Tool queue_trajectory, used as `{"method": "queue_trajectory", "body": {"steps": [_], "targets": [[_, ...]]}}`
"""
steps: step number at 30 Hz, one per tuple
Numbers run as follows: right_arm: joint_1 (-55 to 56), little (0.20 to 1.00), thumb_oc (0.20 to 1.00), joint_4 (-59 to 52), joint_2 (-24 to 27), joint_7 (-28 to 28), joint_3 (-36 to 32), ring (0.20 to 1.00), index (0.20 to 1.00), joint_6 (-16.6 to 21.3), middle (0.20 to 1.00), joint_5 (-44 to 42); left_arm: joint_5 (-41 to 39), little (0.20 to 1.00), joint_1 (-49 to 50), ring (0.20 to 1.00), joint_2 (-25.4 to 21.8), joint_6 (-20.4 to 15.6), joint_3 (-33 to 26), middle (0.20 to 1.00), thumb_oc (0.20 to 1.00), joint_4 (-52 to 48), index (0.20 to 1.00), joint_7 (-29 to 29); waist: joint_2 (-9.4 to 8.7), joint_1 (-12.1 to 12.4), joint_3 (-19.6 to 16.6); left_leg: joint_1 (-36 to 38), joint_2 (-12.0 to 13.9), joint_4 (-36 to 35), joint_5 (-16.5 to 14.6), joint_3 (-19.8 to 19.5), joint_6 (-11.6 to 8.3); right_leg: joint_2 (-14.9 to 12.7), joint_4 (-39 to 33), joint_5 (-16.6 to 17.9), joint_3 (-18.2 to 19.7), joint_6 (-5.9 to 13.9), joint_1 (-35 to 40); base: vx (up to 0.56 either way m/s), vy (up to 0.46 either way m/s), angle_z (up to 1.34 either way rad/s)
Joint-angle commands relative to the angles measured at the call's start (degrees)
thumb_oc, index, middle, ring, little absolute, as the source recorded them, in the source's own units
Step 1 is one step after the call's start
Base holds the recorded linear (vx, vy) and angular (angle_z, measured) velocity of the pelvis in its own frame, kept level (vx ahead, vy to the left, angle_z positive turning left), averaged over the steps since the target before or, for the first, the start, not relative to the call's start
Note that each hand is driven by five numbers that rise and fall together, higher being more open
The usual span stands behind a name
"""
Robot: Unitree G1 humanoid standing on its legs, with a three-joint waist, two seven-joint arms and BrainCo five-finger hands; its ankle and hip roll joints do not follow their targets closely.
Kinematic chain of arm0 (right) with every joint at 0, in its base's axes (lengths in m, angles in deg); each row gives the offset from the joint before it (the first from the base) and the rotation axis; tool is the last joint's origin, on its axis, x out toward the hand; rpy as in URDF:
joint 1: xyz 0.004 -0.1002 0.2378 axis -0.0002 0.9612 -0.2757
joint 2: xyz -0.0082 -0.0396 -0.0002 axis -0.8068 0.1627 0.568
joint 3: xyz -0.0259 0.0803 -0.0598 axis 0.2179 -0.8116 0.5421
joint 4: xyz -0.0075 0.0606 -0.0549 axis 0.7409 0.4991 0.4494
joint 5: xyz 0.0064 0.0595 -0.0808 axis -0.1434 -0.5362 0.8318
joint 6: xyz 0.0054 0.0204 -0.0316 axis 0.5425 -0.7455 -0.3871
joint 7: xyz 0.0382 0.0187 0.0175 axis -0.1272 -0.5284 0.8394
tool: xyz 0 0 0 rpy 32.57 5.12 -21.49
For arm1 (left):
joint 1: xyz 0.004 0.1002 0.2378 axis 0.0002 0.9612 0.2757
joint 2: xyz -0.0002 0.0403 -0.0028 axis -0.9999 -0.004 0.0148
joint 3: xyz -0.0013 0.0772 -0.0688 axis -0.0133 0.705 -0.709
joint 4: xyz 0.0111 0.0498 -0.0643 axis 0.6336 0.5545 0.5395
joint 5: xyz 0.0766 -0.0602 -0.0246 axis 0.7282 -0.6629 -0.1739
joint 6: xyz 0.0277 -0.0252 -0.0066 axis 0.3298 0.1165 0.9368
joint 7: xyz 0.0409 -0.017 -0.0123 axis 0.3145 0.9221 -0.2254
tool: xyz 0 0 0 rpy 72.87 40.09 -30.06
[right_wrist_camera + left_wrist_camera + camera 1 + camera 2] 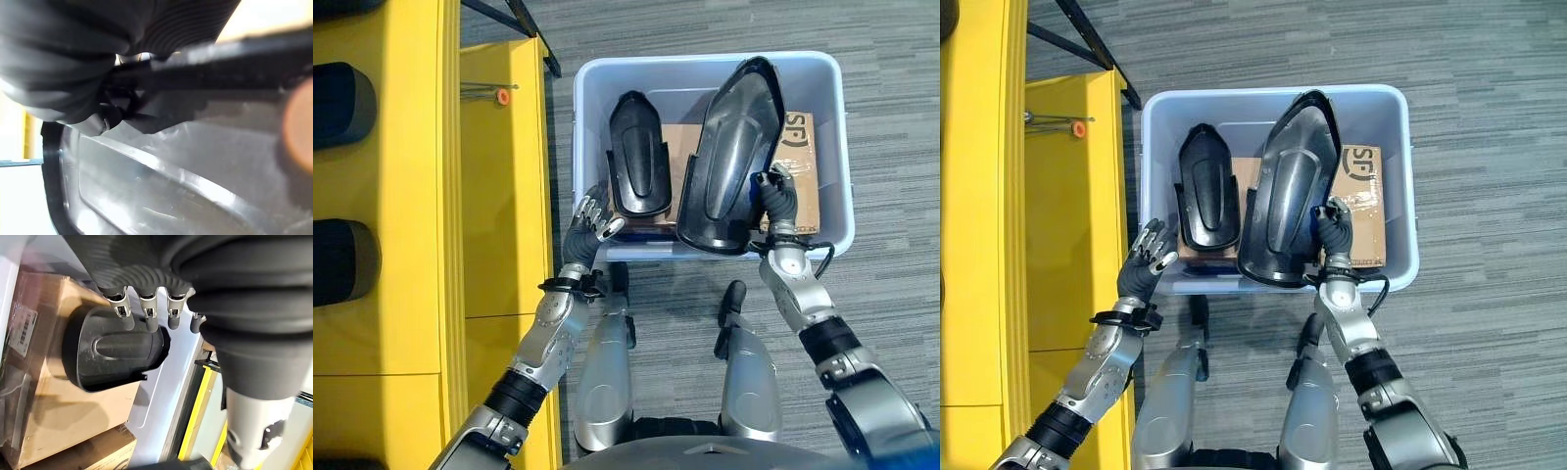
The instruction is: Move parts from the plastic box to the shelf.
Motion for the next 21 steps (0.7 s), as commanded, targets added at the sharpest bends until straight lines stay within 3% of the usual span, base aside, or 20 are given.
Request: {"method": "queue_trajectory", "body": {"steps": [1, 8, 14, 16, 18, 20, 21], "targets": [[1.6, 0.200, 0.200, -7.7, -0.8, 3.8, -2.0, 0.200, 0.200, 5.4, 0.200, -0.1, 2.2, 1.000, 2.5, 1.000, -2.6, -1.3, -2.9, 1.000, 1.000, -2.3, 1.000, 2.0, -2.28, -0.3, -4.4, 2.3, 3.5, 1.3, -3.1, -3.0, -1.74, -1.0, 2.6, -2.2, 2.1, 1.05, 0.1, 0.03, -0.065, -0.06], [6.4, 0.200, 0.200, -14.7, -1.5, 9.6, -0.4, 0.200, 0.200, 6.5, 0.200, -5.4, 2.4, 1.000, 6.3, 1.000, -2.6, -0.5, -5.9, 1.000, 1.000, -2.1, 1.000, 3.7, -1.98, -0.7, -8.0, 7.3, 5.6, 0.6, -2.9, -3.0, -2.22, 0.7, 9.7, -7.3, 2.5, 0.10, 1.6, 0.03, -0.083, -0.03], [6.2, 0.200, 0.200, -18.0, -1.5, 13.6, 2.9, 0.200, 0.200, 6.0, 0.200, -8.2, 2.4, 1.000, 9.2, 1.000, -2.2, 0.2, -8.3, 1.000, 1.000, -2.3, 1.000, 4.0, -1.98, -0.2, -9.8, 11.6, 9.1, 0.3, -1.7, -3.7, -2.87, 3.2, 19.5, -14.2, 2.1, -2.43, 2.3, 0.00, -0.166, 0.00], [4.9, 0.200, 0.200, -18.6, -1.5, 15.1, 4.4, 0.200, 0.200, 5.9, 0.200, -9.1, 2.5, 1.000, 10.3, 1.000, -2.0, 0.2, -9.2, 1.000, 1.000, -2.8, 1.000, 4.1, -2.23, 0.6, -10.1, 13.1, 10.8, -1.2, 0.0, -4.4, -3.08, 4.6, 23.4, -17.2, 1.6, -3.71, 2.0, -0.05, -0.257, 0.01], [4.4, 0.200, 0.200, -18.9, -1.6, 15.4, 5.0, 0.200, 0.200, 6.0, 0.200, -9.6, 2.5, 1.000, 10.9, 1.000, -1.9, 0.3, -9.6, 1.000, 1.000, -3.1, 1.000, 4.2, -2.15, 1.0, -10.4, 13.1, 11.8, -2.1, 1.2, -5.1, -3.25, 5.5, 24.2, -18.2, 1.1, -4.44, 1.8, -0.06, -0.223, 0.06], [3.4, 0.200, 0.200, -18.2, -1.8, 16.9, 6.0, 0.200, 0.200, 5.7, 0.200, -13.3, 2.3, 1.000, 12.2, 1.000, -0.7, 0.9, -9.9, 1.000, 1.000, -2.2, 1.000, 4.7, -2.22, 2.4, -11.5, 12.5, 12.5, -5.3, 6.4, -7.5, -3.99, 7.2, 23.1, -19.3, -1.2, -5.81, 2.6, -0.07, -0.241, 0.14], [3.4, 0.200, 0.200, -18.2, -1.8, 16.9, 6.0, 0.200, 0.200, 5.7, 0.200, -13.3, 2.3, 1.000, 12.2, 1.000, -0.7, 0.9, -9.9, 1.000, 1.000, -2.2, 1.000, 4.7, -2.02, 2.4, -11.7, 12.2, 12.7, -5.3, 6.5, -7.6, -4.03, 7.5, 22.8, -19.1, -1.4, -5.87, 2.5, -0.07, -0.236, 0.36]]}}
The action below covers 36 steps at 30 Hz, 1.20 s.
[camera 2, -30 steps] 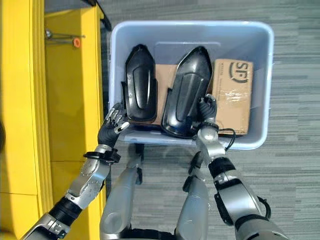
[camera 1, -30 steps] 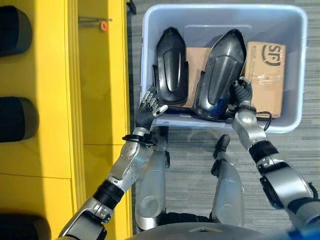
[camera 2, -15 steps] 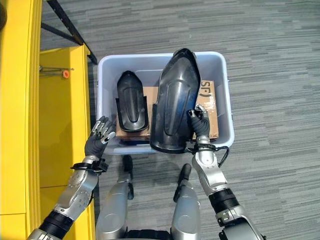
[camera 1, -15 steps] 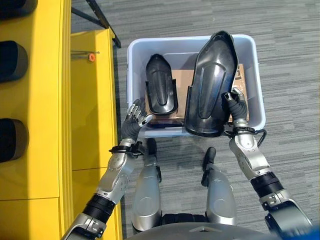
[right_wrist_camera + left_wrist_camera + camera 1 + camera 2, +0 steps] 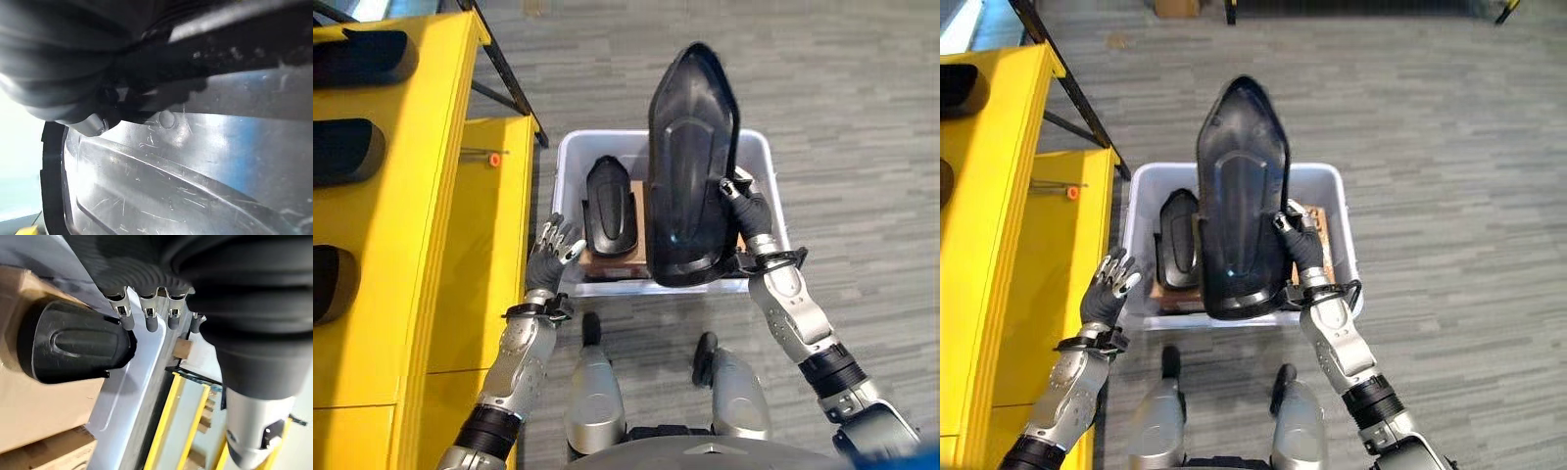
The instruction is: Move parts from the plastic box to the shelf.
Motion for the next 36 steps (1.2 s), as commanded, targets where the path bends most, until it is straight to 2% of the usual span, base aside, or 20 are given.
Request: {"method": "queue_trajectory", "body": {"steps": [1, 4, 5, 6, 7, 9, 14, 15, 16, 19, 20, 21, 24, 25, 29, 31, 32, 33, 35, 36], "targets": [[-1.9, 0.200, 0.200, -5.1, -1.0, 1.7, -1.8, 0.200, 0.200, 5.0, 0.200, -3.6, 2.4, 1.000, 1.4, 1.000, -0.8, -0.8, -0.3, 1.000, 1.000, -0.8, 1.000, 1.7, 0.55, 1.7, -5.0, 0.1, 5.7, -6.5, 11.9, -4.1, -3.25, 2.6, -0.6, -3.7, -2.0, -0.63, 1.3, -0.06, -0.211, 0.52], [-0.7, 0.200, 0.200, -6.5, 0.4, 1.2, -3.2, 0.200, 0.200, 5.4, 0.200, -3.2, 2.7, 1.000, 0.9, 1.000, -0.1, -0.6, 0.0, 1.000, 1.000, 1.4, 1.000, 1.4, 0.35, 1.5, -6.2, -1.4, 4.9, -7.7, 14.9, 1.5, -4.42, 1.5, -6.9, -3.2, -6.7, -0.84, 5.6, -0.02, -0.209, 1.06], [0.0, 0.200, 0.200, -7.1, 0.7, 1.0, -3.7, 0.200, 0.200, 5.4, 0.200, -2.7, 3.0, 1.000, 0.3, 1.000, 0.0, -0.6, -0.1, 1.000, 1.000, 2.1, 1.000, 1.0, 0.13, 1.1, -6.5, -2.1, 5.2, -7.1, 14.6, 5.3, -4.45, 1.1, -8.9, -2.3, -8.2, -1.11, 6.4, 0.02, -0.112, 1.36], [0.0, 0.200, 0.200, -7.1, 0.8, 1.0, -3.7, 0.200, 0.200, 5.4, 0.200, -2.7, 3.0, 1.000, 0.3, 1.000, 0.1, -0.6, -0.1, 1.000, 1.000, 2.1, 1.000, 1.0, 0.14, 1.1, -6.5, -2.1, 5.2, -7.0, 14.6, 5.3, -4.44, 1.2, -9.1, -2.2, -8.2, -1.09, 6.6, -0.12, -0.087, 1.04], [1.2, 0.200, 0.200, -7.2, 1.1, 0.5, -3.9, 0.200, 0.200, 5.3, 0.200, -3.2, 2.8, 1.000, -0.2, 1.000, 0.3, -0.7, -0.5, 1.000, 1.000, 2.1, 1.000, 0.9, 0.10, 0.7, -7.2, -1.1, 5.2, -3.9, 11.9, 7.4, -4.23, 0.8, -13.2, 0.4, -10.3, -1.01, 7.6, -0.16, -0.063, 0.90], [3.7, 0.200, 0.200, -7.7, 0.3, 1.7, -4.0, 0.200, 0.200, 5.1, 0.200, -4.8, 2.7, 1.000, 1.0, 1.000, 1.5, -0.8, -1.7, 1.000, 1.000, 1.5, 1.000, 1.0, -0.44, 1.1, -9.1, 1.8, 3.8, 2.8, 6.5, 4.2, -3.24, 0.6, -18.5, 3.2, -11.7, -1.00, 9.1, -0.13, -0.045, 0.79], [6.3, 0.200, 0.200, -7.7, -0.4, 2.4, -4.1, 0.200, 0.200, 4.7, 0.200, -6.0, 2.9, 1.000, 1.3, 1.000, 2.7, -0.3, -1.8, 1.000, 1.000, 1.7, 1.000, 1.5, 0.05, -0.1, -12.1, 8.7, 2.3, 5.2, 0.9, 4.1, -2.69, -0.2, -20.5, 5.2, -15.3, -0.58, 9.4, -0.05, 0.076, 0.60], [6.9, 0.200, 0.200, -8.1, -0.5, 2.7, -4.4, 0.200, 0.200, 4.7, 0.200, -6.4, 3.3, 1.000, 1.4, 1.000, 2.8, -0.2, -1.5, 1.000, 1.000, 1.8, 1.000, 1.8, 0.21, -0.2, -12.5, 9.6, 0.6, 6.2, -1.4, 2.5, -2.53, -0.5, -20.6, 6.0, -15.1, -0.20, 9.1, -0.09, 0.295, 0.62], [7.6, 0.200, 0.200, -8.4, -0.3, 2.3, -5.3, 0.200, 0.200, 4.6, 0.200, -6.5, 3.4, 1.000, 1.5, 1.000, 2.8, 0.1, -0.9, 1.000, 1.000, 1.3, 1.000, 2.2, 0.85, -1.0, -13.4, 10.7, -0.8, 3.2, -6.1, 3.5, -1.19, -2.1, -19.5, 7.4, -15.9, 1.25, 8.7, -0.07, 0.251, 0.57], [8.0, 0.200, 0.200, -8.9, -0.2, 2.4, -5.7, 0.200, 0.200, 4.3, 0.200, -6.5, 3.3, 1.000, 1.7, 1.000, 3.0, 0.2, -0.7, 1.000, 1.000, 1.1, 1.000, 2.6, 0.94, -1.3, -13.7, 10.5, -1.3, 2.6, -7.9, 4.3, -0.72, -2.9, -19.2, 7.8, -15.9, 1.65, 8.6, -0.04, 0.198, 0.45], [9.4, 0.200, 0.200, -9.1, -0.8, 2.1, -6.5, 0.200, 0.200, 4.3, 0.200, -6.1, 3.0, 1.000, 1.9, 1.000, 2.9, 0.4, -0.1, 1.000, 1.000, 0.9, 1.000, 3.0, 1.12, -1.2, -13.7, 10.3, -2.0, 1.9, -10.1, 5.8, -0.34, -4.8, -19.1, 9.3, -16.9, 2.90, 9.1, -0.11, 0.443, 0.62], [10.5, 0.200, 0.200, -9.0, -1.2, 1.9, -7.2, 0.200, 0.200, 4.0, 0.200, -5.8, 3.4, 1.000, 1.9, 1.000, 2.4, 0.5, 0.1, 1.000, 1.000, 0.2, 1.000, 3.2, 0.85, -0.5, -13.3, 9.2, -4.1, 2.1, -11.3, 5.3, 0.44, -7.3, -19.8, 12.0, -18.4, 4.59, 10.0, -0.13, 0.531, 0.82], [10.9, 0.200, 0.200, -8.9, -1.6, 2.3, -7.4, 0.200, 0.200, 3.5, 0.200, -5.8, 3.4, 1.000, 2.4, 1.000, 2.0, 0.7, -0.5, 1.000, 1.000, 0.0, 1.000, 3.4, 0.43, 0.1, -13.1, 8.6, -6.2, 2.1, -12.7, 5.0, 1.37, -9.4, -20.5, 14.3, -19.3, 6.13, 10.5, -0.06, 0.300, 0.70], [10.9, 0.200, 0.200, -8.4, -1.9, 2.3, -7.2, 0.200, 0.200, 3.0, 0.200, -5.3, 3.7, 1.000, 3.0, 1.000, 1.4, 0.5, -1.2, 1.000, 1.000, -0.5, 1.000, 3.4, 0.08, 0.9, -12.7, 8.0, -8.9, 2.5, -13.8, 4.4, 2.59, -11.5, -21.7, 16.9, -19.4, 7.58, 11.1, -0.06, 0.370, 0.34], [11.3, 0.200, 0.200, -8.6, -2.3, 3.1, -7.1, 0.200, 0.200, 2.3, 0.200, -4.3, 4.6, 1.000, 3.6, 1.000, 0.9, 0.6, -1.9, 1.000, 1.000, -1.0, 1.000, 3.8, -0.93, 2.5, -12.0, 6.0, -12.9, 3.9, -15.1, 2.8, 4.16, -14.1, -24.1, 20.6, -20.1, 9.71, 12.6, -0.05, 0.297, 0.25], [11.7, 0.200, 0.200, -8.3, -2.8, 3.3, -7.8, 0.200, 0.200, 2.2, 0.200, -4.2, 5.3, 1.000, 3.7, 1.000, 0.2, 0.4, -2.6, 1.000, 1.000, -1.3, 1.000, 4.1, -1.30, 3.2, -11.5, 4.6, -14.9, 4.9, -15.4, 1.4, 4.89, -15.2, -24.6, 22.1, -19.3, 10.45, 13.0, -0.05, 0.334, 0.47], [12.0, 0.200, 0.200, -8.2, -3.3, 3.3, -7.9, 0.200, 0.200, 2.2, 0.200, -3.5, 6.2, 1.000, 3.5, 1.000, -0.6, 0.3, -2.7, 1.000, 1.000, -0.9, 1.000, 4.2, -1.25, 3.0, -11.4, 3.8, -16.0, 5.2, -15.5, 0.1, 5.48, -14.8, -24.0, 21.6, -15.5, 10.10, 12.6, -0.02, 0.273, 0.44], [12.0, 0.200, 0.200, -8.2, -3.3, 3.3, -7.9, 0.200, 0.200, 2.2, 0.200, -3.5, 6.2, 1.000, 3.5, 1.000, -0.6, 0.3, -2.7, 1.000, 1.000, -0.9, 1.000, 4.2, -1.27, 3.1, -11.5, 3.8, -16.0, 5.3, -15.5, 0.2, 5.49, -14.8, -23.9, 21.6, -15.4, 10.10, 12.4, -0.04, 0.281, 0.74], [12.3, 0.200, 0.200, -8.4, -3.5, 3.5, -7.8, 0.200, 0.200, 2.3, 0.200, -4.2, 6.6, 1.000, 3.1, 1.000, -1.1, 0.0, -2.3, 1.000, 1.000, -0.5, 1.000, 4.2, -1.53, 1.6, -11.6, 2.9, -17.9, 4.5, -13.9, -1.3, 6.66, -12.6, -23.7, 21.0, -6.6, 8.48, 10.1, 0.01, 0.220, 1.00], [12.6, 0.200, 0.200, -8.6, -3.4, 3.8, -7.9, 0.200, 0.200, 2.3, 0.200, -4.0, 6.9, 1.000, 2.6, 1.000, -1.2, -0.1, -1.8, 1.000, 1.000, 0.0, 1.000, 4.3, -1.21, 0.4, -11.7, 3.3, -18.5, 4.1, -13.6, -2.9, 7.00, -9.8, -23.0, 19.5, 0.1, 7.75, 9.1, 0.12, 0.230, 0.87]]}}
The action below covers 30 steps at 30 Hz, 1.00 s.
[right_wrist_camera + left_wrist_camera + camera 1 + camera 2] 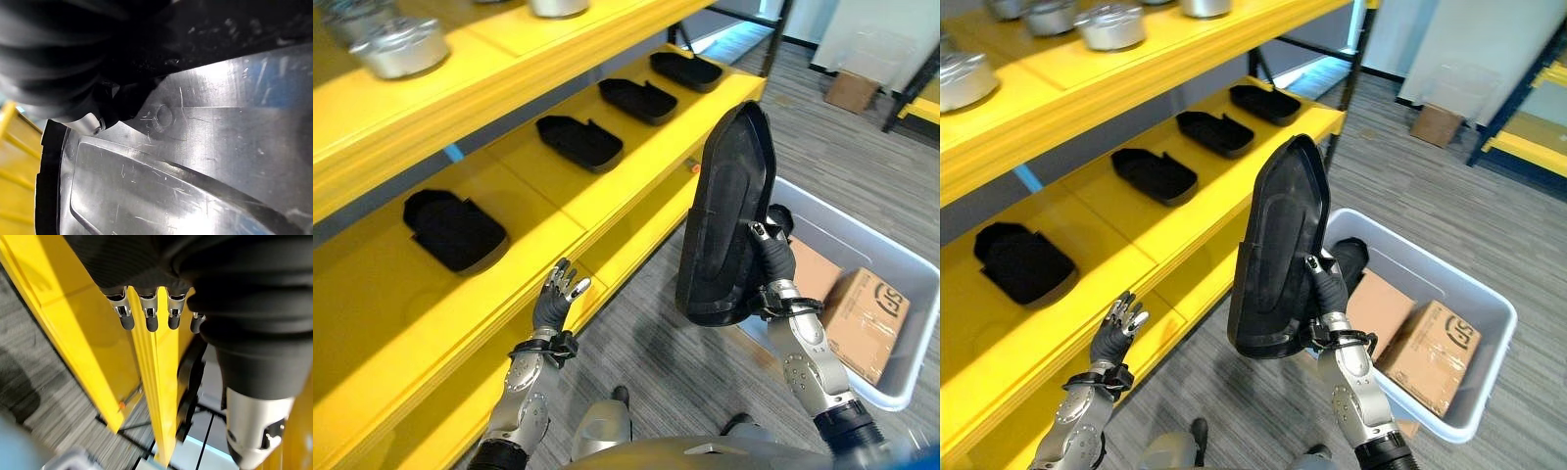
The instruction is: Move parts from the plastic box to the shelf.
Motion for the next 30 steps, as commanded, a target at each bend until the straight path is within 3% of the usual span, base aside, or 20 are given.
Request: {"method": "queue_trajectory", "body": {"steps": [1, 2, 3, 4, 5, 6, 9, 11, 14, 16, 18, 20, 22, 24, 26, 28, 30], "targets": [[-3.3, 0.200, 0.200, -5.0, 0.1, 2.5, -1.0, 0.200, 0.200, 2.9, 0.200, 0.8, 2.3, 1.000, -0.8, 1.000, -3.4, -2.6, -0.4, 1.000, 1.000, -5.0, 1.000, 1.2, 0.82, -2.1, 0.1, 5.5, -2.3, -6.2, -1.7, -0.1, 1.73, 7.5, -7.1, 6.0, 20.5, 3.46, -1.8, 0.15, 0.233, 0.72], [-2.6, 0.200, 0.200, -5.4, 0.6, 3.0, -1.1, 0.200, 0.200, 3.0, 0.200, 0.2, 2.4, 1.000, -1.6, 1.000, -3.2, -2.5, 0.5, 1.000, 1.000, -4.1, 1.000, 1.4, 0.96, -3.8, 0.2, 5.9, -3.1, -6.5, -1.2, -2.3, 2.09, 11.7, -6.0, 3.3, 27.1, 2.93, -2.4, 0.14, 0.218, 1.34], [-1.9, 0.200, 0.200, -5.8, 1.3, 3.4, -1.1, 0.200, 0.200, 2.6, 0.200, 0.0, 2.5, 1.000, -1.6, 1.000, -2.9, -2.4, 1.2, 1.000, 1.000, -4.4, 1.000, 1.6, 0.94, -5.1, 0.3, 6.2, -3.7, -7.2, -0.6, -3.7, 2.36, 15.3, -5.0, 1.3, 31.1, 2.45, -3.5, 0.13, 0.187, 1.28], [-1.4, 0.200, 0.200, -5.9, 1.6, 3.9, -1.0, 0.200, 0.200, 2.6, 0.200, -0.4, 2.8, 1.000, -1.5, 1.000, -2.8, -2.2, 1.6, 1.000, 1.000, -4.4, 1.000, 2.0, 0.63, -5.8, 0.2, 6.3, -4.2, -7.6, -0.2, -4.5, 2.61, 18.2, -5.0, 0.1, 32.8, 1.71, -4.0, 0.15, 0.137, 1.29], [-0.3, 0.200, 0.200, -6.1, 2.0, 5.1, -0.8, 0.200, 0.200, 2.4, 0.200, -1.8, 3.0, 1.000, -0.3, 1.000, -2.7, -1.9, 1.5, 1.000, 1.000, -5.6, 1.000, 2.4, -0.17, -6.4, 0.3, 6.9, -5.3, -8.6, 0.5, -6.1, 3.16, 22.9, -5.1, -0.1, 33.5, 0.32, -5.6, 0.15, 0.080, 0.68], [-0.2, 0.200, 0.200, -6.1, 2.2, 5.5, -0.6, 0.200, 0.200, 2.2, 0.200, -1.8, 3.0, 1.000, 0.3, 1.000, -2.7, -1.8, 1.3, 1.000, 1.000, -6.1, 1.000, 2.5, -0.69, -6.4, 0.3, 7.3, -5.8, -9.0, 0.8, -6.5, 3.30, 24.6, -5.6, 0.2, 32.0, -0.18, -6.1, 0.11, 0.033, 0.55], [0.4, 0.200, 0.200, -5.6, 2.1, 6.4, -0.2, 0.200, 0.200, 1.9, 0.200, -3.0, 2.9, 1.000, 1.1, 1.000, -2.8, -1.6, 1.1, 1.000, 1.000, -7.0, 1.000, 2.5, -1.64, -6.3, -0.2, 8.5, -6.5, -10.4, 1.3, -6.8, 3.31, 26.3, -8.1, 1.3, 28.6, -0.75, -5.4, 0.06, 0.001, 0.31], [0.2, 0.200, 0.200, -5.5, 2.5, 6.7, 0.1, 0.200, 0.200, 1.7, 0.200, -3.3, 3.0, 1.000, 1.6, 1.000, -2.8, -1.7, 0.9, 1.000, 1.000, -7.5, 1.000, 2.9, -2.08, -6.4, -0.9, 9.0, -7.0, -11.0, 1.9, -7.6, 3.20, 27.5, -9.9, 2.0, 29.6, -0.89, -4.9, 0.07, -0.010, -0.02], [0.1, 0.200, 0.200, -5.7, 2.7, 7.2, 0.7, 0.200, 0.200, 1.5, 0.200, -3.7, 2.6, 1.000, 2.4, 1.000, -2.6, -2.0, 0.7, 1.000, 1.000, -8.4, 1.000, 3.3, -2.09, -6.1, -1.7, 9.4, -7.1, -11.7, 2.7, -8.1, 2.93, 27.7, -10.8, 2.0, 31.7, -1.55, -3.2, 0.07, -0.023, 0.21], [-1.2, 0.200, 0.200, -5.3, 2.9, 6.9, 1.7, 0.200, 0.200, 1.3, 0.200, -3.5, 1.7, 1.000, 3.3, 1.000, -2.0, -2.2, 0.0, 1.000, 1.000, -9.0, 1.000, 2.6, -1.73, -5.1, -3.0, 10.1, -6.4, -12.7, 2.6, -7.2, 2.71, 27.1, -12.6, 1.8, 30.4, -1.85, -1.3, 0.13, -0.073, 0.13], [-1.6, 0.200, 0.200, -4.6, 3.2, 6.6, 1.4, 0.200, 0.200, 1.2, 0.200, -3.6, 1.3, 1.000, 3.5, 1.000, -1.8, -2.0, -0.1, 1.000, 1.000, -8.8, 1.000, 2.8, -1.46, -4.7, -3.0, 9.3, -7.1, -8.2, 0.8, -7.3, 2.18, 26.9, -11.6, 0.4, 30.0, -2.57, -0.8, 0.10, -0.062, 0.05], [-1.5, 0.200, 0.200, -4.6, 3.7, 6.5, 1.2, 0.200, 0.200, 1.3, 0.200, -3.7, 0.8, 1.000, 3.1, 1.000, -1.6, -2.0, 0.5, 1.000, 1.000, -8.6, 1.000, 3.1, -1.34, -4.4, -2.0, 7.0, -8.1, -1.4, 0.2, -6.9, 0.44, 26.1, -11.5, -0.3, 28.6, -3.15, 0.2, 0.03, -0.037, 0.47], [-1.2, 0.200, 0.200, -4.8, 4.7, 6.4, 0.6, 0.200, 0.200, 1.4, 0.200, -3.3, 0.3, 1.000, 2.4, 1.000, -1.1, -2.2, 1.1, 1.000, 1.000, -8.5, 1.000, 3.2, -0.80, -4.3, -0.1, 3.2, -8.3, 6.5, 3.0, -5.4, -2.77, 25.2, -11.2, -0.6, 26.7, -3.53, 1.1, -0.04, 0.006, 0.86], [-1.1, 0.200, 0.200, -4.9, 5.1, 5.9, -0.1, 0.200, 0.200, 1.7, 0.200, -3.0, 0.2, 1.000, 2.4, 1.000, -1.0, -2.1, 1.0, 1.000, 1.000, -8.6, 1.000, 3.2, -0.74, -4.4, 0.8, 1.3, -5.6, 8.9, 3.0, -0.2, -3.13, 24.3, -10.6, -0.9, 25.1, -3.68, 1.2, -0.06, 0.002, 0.89], [-1.0, 0.200, 0.200, -4.6, 5.2, 5.2, -0.5, 0.200, 0.200, 1.9, 0.200, -2.9, 0.2, 1.000, 2.4, 1.000, -1.4, -1.9, 0.6, 1.000, 1.000, -8.5, 1.000, 2.9, -1.55, -4.6, 0.9, 1.1, -0.5, 8.4, 1.3, 2.7, -1.85, 22.6, -10.6, -1.2, 24.3, -3.55, 1.3, -0.01, 0.007, 0.62], [-0.6, 0.200, 0.200, -4.3, 5.1, 4.9, -0.7, 0.200, 0.200, 1.8, 0.200, -3.1, 0.5, 1.000, 2.6, 1.000, -1.6, -1.6, 0.6, 1.000, 1.000, -8.7, 1.000, 2.7, -1.93, -4.5, 0.7, 2.2, 2.9, 6.7, 0.9, 1.3, -1.63, 21.6, -9.6, -2.1, 23.9, -3.53, 1.5, 0.04, 0.074, 0.48], [0.2, 0.200, 0.200, -4.0, 5.3, 4.8, -1.1, 0.200, 0.200, 1.7, 0.200, -2.9, 0.4, 1.000, 2.7, 1.000, -1.4, -1.5, 0.5, 1.000, 1.000, -8.6, 1.000, 2.0, -2.08, -5.1, 0.2, 4.3, 8.9, 2.0, 4.1, 0.1, -2.52, 20.4, -7.3, -3.9, 22.9, -3.49, 1.2, 0.07, 0.186, 0.22]]}}
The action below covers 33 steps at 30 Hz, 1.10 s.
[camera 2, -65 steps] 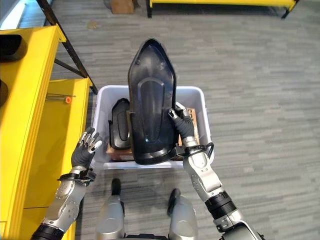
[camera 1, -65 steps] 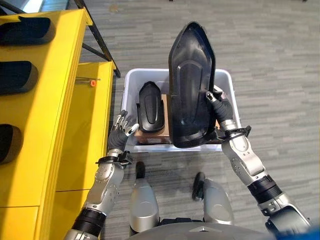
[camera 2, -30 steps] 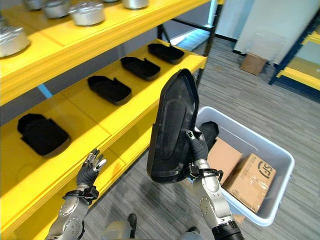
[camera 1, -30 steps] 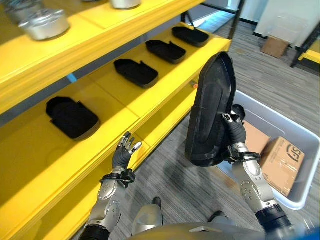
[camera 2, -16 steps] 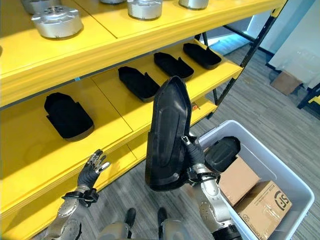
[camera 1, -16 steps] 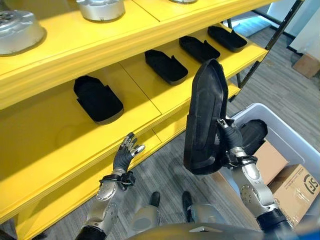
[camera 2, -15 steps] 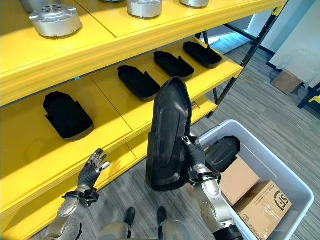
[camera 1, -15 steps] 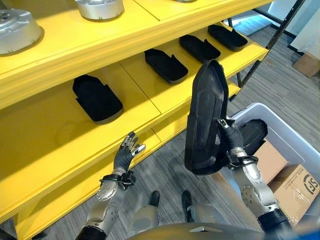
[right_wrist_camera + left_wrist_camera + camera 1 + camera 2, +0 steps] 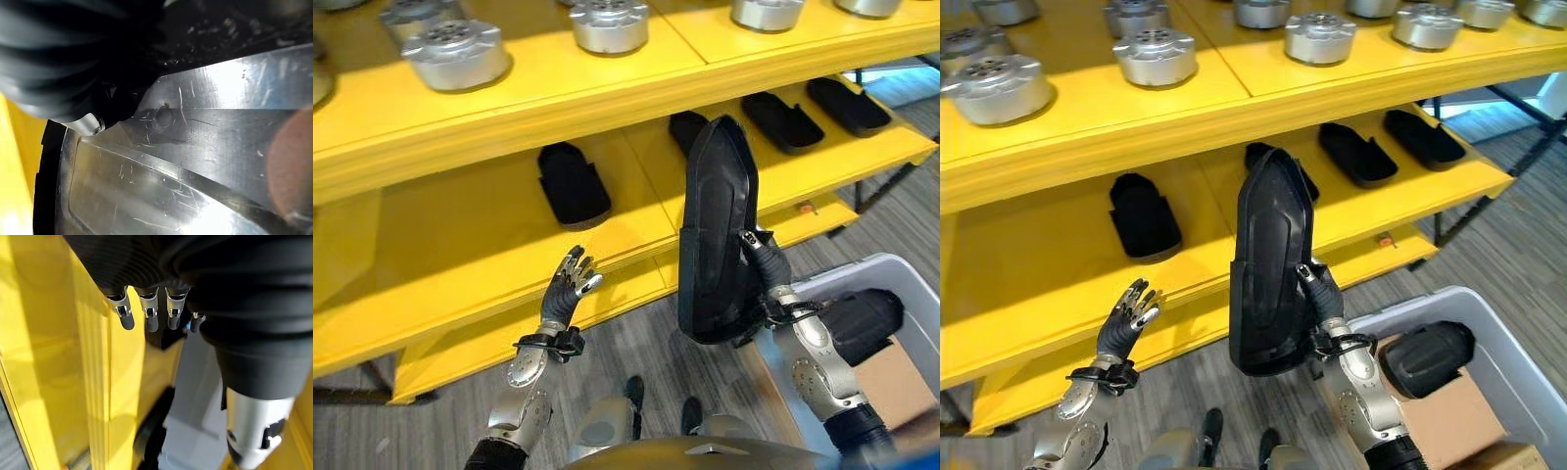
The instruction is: Move parts from the plastic box to the shelf.
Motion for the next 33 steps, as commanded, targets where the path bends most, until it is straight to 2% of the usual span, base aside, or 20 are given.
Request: {"method": "queue_trajectory", "body": {"steps": [1, 2, 4, 5, 6, 7, 8, 9, 10, 11, 12, 15, 18, 20, 25, 31, 33], "targets": [[-0.8, 0.200, 0.200, -3.4, 1.6, -0.6, -2.9, 0.200, 0.200, 3.9, 0.200, -0.8, 0.1, 1.000, 1.0, 1.000, 0.9, -1.5, -1.3, 1.000, 1.000, -4.0, 1.000, -0.9, -0.08, -2.6, -3.8, 5.3, 14.7, -7.9, 9.2, -2.8, -3.05, 0.1, 3.9, -0.7, -0.1, 5.72, -3.3, 0.06, 0.206, 0.26], [-0.8, 0.200, 0.200, -3.4, 1.6, -0.6, -2.9, 0.200, 0.200, 3.9, 0.200, -0.8, 0.1, 1.000, 1.0, 1.000, 0.9, -1.5, -1.3, 1.000, 1.000, -4.0, 1.000, -1.0, -0.10, -2.6, -3.8, 5.7, 14.8, -8.6, 9.5, -2.8, -3.16, 0.1, 4.4, -0.9, -0.1, 5.64, -3.3, 0.05, 0.259, 0.58], [-1.1, 0.200, 0.200, -2.5, 1.4, -1.8, -2.9, 0.200, 0.200, 4.1, 0.200, -0.8, 0.2, 1.000, -0.3, 1.000, 1.3, -1.3, -0.8, 1.000, 1.000, -3.1, 1.000, -1.8, 1.33, -3.2, -3.7, 6.1, 20.1, -14.3, 15.7, -1.2, -4.86, -1.5, 8.8, -2.8, -1.5, 6.43, -5.2, 0.02, 0.290, 0.53], [-1.0, 0.200, 0.200, -2.5, 1.1, -2.0, -3.1, 0.200, 0.200, 4.2, 0.200, -1.1, 0.1, 1.000, -1.1, 1.000, 1.3, -1.3, -0.8, 1.000, 1.000, -2.9, 1.000, -2.0, 2.21, -3.6, -3.6, 6.5, 21.7, -16.7, 17.3, 0.8, -5.78, -2.5, 10.9, -3.9, -2.2, 7.00, -5.9, 0.03, 0.495, 0.46], [-0.1, 0.200, 0.200, -2.3, 0.8, -1.9, -3.3, 0.200, 0.200, 3.9, 0.200, -0.8, 0.0, 1.000, -1.0, 1.000, 1.2, -1.0, -0.8, 1.000, 1.000, -2.1, 1.000, -1.4, 3.80, -3.7, -4.0, 8.2, 22.1, -19.6, 15.8, 2.4, -7.18, -4.3, 13.2, -4.2, -3.0, 8.32, -7.2, 0.03, 0.370, 0.51], [-0.1, 0.200, 0.200, -2.3, 0.8, -1.9, -3.3, 0.200, 0.200, 3.9, 0.200, -0.8, 0.0, 1.000, -1.0, 1.000, 1.2, -1.0, -0.8, 1.000, 1.000, -2.1, 1.000, -1.4, 3.77, -3.6, -4.0, 8.3, 22.0, -19.6, 15.8, 2.5, -7.17, -4.3, 13.3, -4.2, -3.0, 8.34, -7.3, 0.06, 0.486, 0.51], [0.6, 0.200, 0.200, -2.3, 0.3, -1.7, -3.5, 0.200, 0.200, 3.5, 0.200, -0.4, -0.2, 1.000, -0.8, 1.000, 1.0, -0.9, -0.5, 1.000, 1.000, -1.7, 1.000, -0.9, 4.68, -3.2, -4.1, 8.0, 20.2, -18.9, 13.0, 1.7, -7.30, -6.3, 12.9, -3.1, -3.1, 9.59, -7.0, 0.04, 0.254, 0.26], [0.6, 0.200, 0.200, -2.3, 0.3, -1.7, -3.5, 0.200, 0.200, 3.5, 0.200, -0.4, -0.2, 1.000, -0.8, 1.000, 1.0, -0.9, -0.5, 1.000, 1.000, -1.7, 1.000, -0.9, 4.63, -3.3, -4.1, 7.8, 20.1, -18.7, 12.9, 1.6, -7.25, -6.4, 12.9, -3.1, -3.2, 9.64, -7.0, 0.06, 0.374, 0.22], [1.2, 0.200, 0.200, -2.7, 0.2, -1.6, -3.7, 0.200, 0.200, 3.3, 0.200, -0.1, -0.3, 1.000, -0.9, 1.000, 0.8, -0.8, -0.6, 1.000, 1.000, -1.7, 1.000, -0.7, 4.51, -3.1, -3.7, 6.5, 18.7, -16.2, 11.3, 1.3, -7.07, -7.9, 12.2, -2.2, -3.5, 10.25, -6.3, 0.06, 0.321, 0.31], [1.9, 0.200, 0.200, -2.5, -0.2, -1.1, -3.9, 0.200, 0.200, 3.0, 0.200, -0.2, -0.1, 1.000, -0.6, 1.000, -0.2, -0.9, -0.5, 1.000, 1.000, -2.4, 1.000, 0.0, 3.80, -2.5, -2.7, 4.9, 16.4, -11.5, 8.2, 1.3, -6.97, -10.2, 10.9, -0.7, -3.9, 11.51, -4.7, 0.06, 0.322, 0.40], [1.9, 0.200, 0.200, -2.5, -0.2, -1.1, -3.9, 0.200, 0.200, 3.1, 0.200, -0.2, -0.1, 1.000, -0.6, 1.000, -0.3, -0.9, -0.5, 1.000, 1.000, -2.4, 1.000, 0.0, 3.74, -2.6, -2.6, 4.8, 16.3, -11.1, 8.0, 1.3, -6.92, -10.3, 10.8, -0.7, -4.0, 11.57, -4.6, 0.03, 0.295, 0.41], [1.1, 0.200, 0.200, -1.6, -0.9, -0.6, -2.5, 0.200, 0.200, 2.3, 0.200, 0.4, -0.3, 1.000, -1.0, 1.000, -1.6, -1.1, -0.5, 1.000, 1.000, -2.5, 1.000, 0.4, 2.98, -1.3, -1.3, 2.6, 13.1, -5.8, 4.6, 1.5, -6.94, -12.9, 8.1, 1.6, -4.1, 13.17, -3.0, -0.01, 0.238, 0.21], [-2.1, 0.200, 0.200, -0.1, -2.5, 0.2, 1.6, 0.200, 0.200, 1.7, 0.200, -1.0, -0.2, 1.000, -2.6, 1.000, -3.2, -1.4, -0.4, 1.000, 1.000, -3.5, 1.000, 0.0, 1.98, 0.3, -0.6, 0.3, 10.9, -3.5, 3.1, 1.0, -6.67, -14.5, 3.1, 3.8, -5.7, 13.88, -0.7, 0.01, 0.193, 0.06], [-3.5, 0.200, 0.200, 0.4, -2.8, 0.4, 2.8, 0.200, 0.200, 1.4, 0.200, -1.4, -0.2, 1.000, -2.9, 1.000, -3.4, -1.4, -0.5, 1.000, 1.000, -3.8, 1.000, -0.3, 1.72, 0.7, -0.6, -0.1, 10.4, -3.1, 2.8, 1.0, -6.49, -14.7, 2.2, 4.3, -5.9, 13.92, -0.3, 0.02, 0.120, 0.20], [-10.9, 0.200, 0.200, 1.1, -3.8, 1.1, 8.3, 0.200, 0.200, 0.4, 0.200, -2.7, -0.1, 1.000, -5.1, 1.000, -4.7, -2.2, -1.6, 1.000, 1.000, -5.8, 1.000, -1.8, 0.33, 4.1, 0.7, -3.6, 8.9, -0.1, 1.8, 0.0, -6.46, -15.9, -0.3, 5.6, -8.5, 14.20, 1.2, 0.01, 0.057, 0.14], [-19.0, 0.200, 0.200, 1.0, -4.8, 0.3, 10.6, 0.200, 0.200, 0.6, 0.200, -2.4, -0.4, 1.000, -7.0, 1.000, -5.3, -2.6, -1.4, 1.000, 1.000, -6.3, 1.000, -3.4, -0.07, 6.9, 2.3, -6.2, 7.9, 0.9, 2.0, -1.8, -6.57, -16.0, -0.9, 5.9, -11.1, 14.11, 1.9, 0.00, -0.001, 0.25], [-24.7, 0.200, 0.200, 3.4, -6.4, -2.0, 11.2, 0.200, 0.200, 1.1, 0.200, -1.6, -1.4, 1.000, -7.7, 1.000, -5.7, -2.7, -0.5, 1.000, 1.000, -7.0, 1.000, -3.6, 0.06, 8.7, 3.1, -7.5, 7.4, 0.9, 2.4, -3.1, -6.55, -16.1, -0.8, 5.8, -12.7, 14.01, 2.1, 0.00, -0.032, 0.29]]}}
